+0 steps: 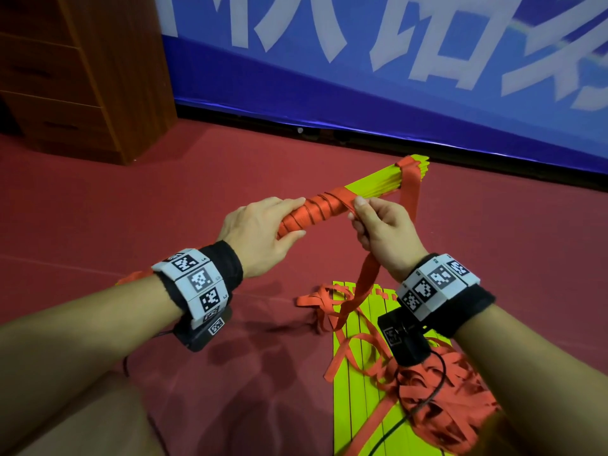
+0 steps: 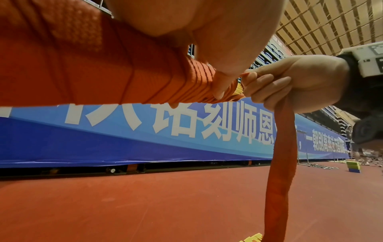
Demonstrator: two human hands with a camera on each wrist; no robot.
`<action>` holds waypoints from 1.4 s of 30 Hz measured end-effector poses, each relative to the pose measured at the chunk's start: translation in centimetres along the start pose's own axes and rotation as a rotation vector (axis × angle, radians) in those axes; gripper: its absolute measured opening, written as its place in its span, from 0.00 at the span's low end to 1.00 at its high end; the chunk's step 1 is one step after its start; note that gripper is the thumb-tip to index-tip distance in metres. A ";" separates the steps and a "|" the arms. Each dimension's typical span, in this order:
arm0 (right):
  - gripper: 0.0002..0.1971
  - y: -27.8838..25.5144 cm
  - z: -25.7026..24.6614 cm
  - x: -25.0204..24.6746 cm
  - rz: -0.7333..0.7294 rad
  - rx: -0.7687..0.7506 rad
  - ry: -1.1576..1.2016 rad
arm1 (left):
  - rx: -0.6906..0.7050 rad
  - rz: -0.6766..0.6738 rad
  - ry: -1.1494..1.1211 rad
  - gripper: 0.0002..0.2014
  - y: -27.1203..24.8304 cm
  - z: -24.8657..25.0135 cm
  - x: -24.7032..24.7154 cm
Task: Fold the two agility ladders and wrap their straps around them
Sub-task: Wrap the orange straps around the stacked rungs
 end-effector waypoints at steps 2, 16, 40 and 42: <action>0.17 0.0 0.3 0.1 -0.001 -0.023 0.011 | -0.012 0.005 -0.012 0.27 0.0 0.0 0.0; 0.20 0.9 2.3 -1.4 0.049 -0.070 -0.114 | -0.054 -0.025 -0.269 0.15 -0.5 1.1 -0.3; 0.27 0.6 1.2 -2.0 0.196 -0.040 -0.328 | -0.151 -0.234 -0.908 0.08 -0.7 1.3 0.4; 0.29 0.6 1.3 -2.0 0.174 -0.019 -0.355 | -0.159 -0.265 -0.948 0.09 -0.7 1.3 0.5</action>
Point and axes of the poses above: each hand's wrist, its own y-axis towards the middle knuckle, its own x-axis out of the palm, z = x × y, the point moved 2 cm from there along y, towards the middle knuckle
